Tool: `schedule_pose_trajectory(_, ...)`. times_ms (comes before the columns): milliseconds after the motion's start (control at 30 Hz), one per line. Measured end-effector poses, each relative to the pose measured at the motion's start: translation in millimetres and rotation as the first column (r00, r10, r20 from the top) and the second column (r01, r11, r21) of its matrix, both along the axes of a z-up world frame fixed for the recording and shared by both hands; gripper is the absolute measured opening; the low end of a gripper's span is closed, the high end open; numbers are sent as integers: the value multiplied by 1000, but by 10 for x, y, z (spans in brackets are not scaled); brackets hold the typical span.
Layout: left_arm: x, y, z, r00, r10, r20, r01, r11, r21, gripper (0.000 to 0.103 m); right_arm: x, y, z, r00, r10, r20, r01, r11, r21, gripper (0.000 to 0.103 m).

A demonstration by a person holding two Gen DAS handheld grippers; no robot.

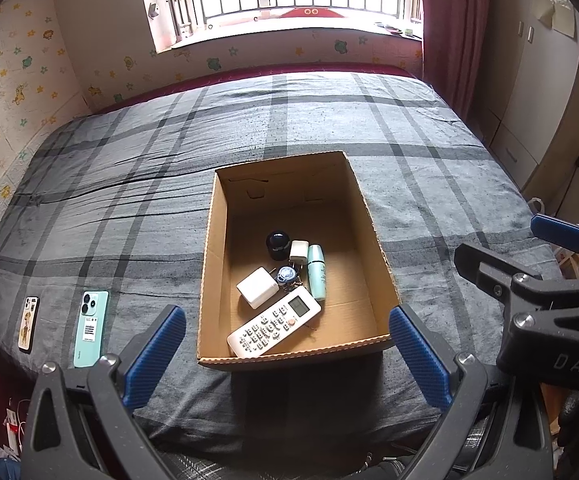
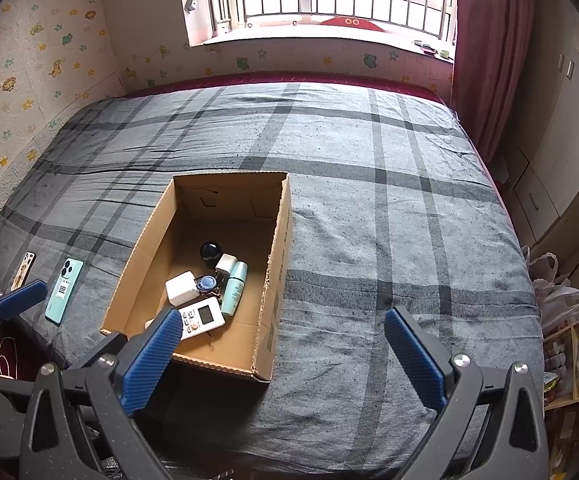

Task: Organize rigid objects

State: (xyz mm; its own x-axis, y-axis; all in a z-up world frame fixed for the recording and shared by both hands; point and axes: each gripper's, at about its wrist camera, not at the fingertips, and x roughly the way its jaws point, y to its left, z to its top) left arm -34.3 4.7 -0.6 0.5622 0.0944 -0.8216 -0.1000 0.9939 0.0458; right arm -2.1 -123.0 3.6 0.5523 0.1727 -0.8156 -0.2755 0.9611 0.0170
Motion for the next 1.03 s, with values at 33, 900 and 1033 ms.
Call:
schedule_pose_trajectory(33,3,-3,-3,1000,-1,-1,1,1000,0,103,4,-1,-6,1000,0,-2,0,1000,0,103)
schedule_pose_trajectory(900,106,-45,-80,1000,-18,-12,18,1000,-14,103,98,2,-71,1000,-11,-12,11,1000,-1,103)
schedule_pose_trajectory(1033,133,-49,-79,1000,-19,-7,19,1000,-5,103,115,6,-77,1000,-11,-12,11,1000,-1,103)
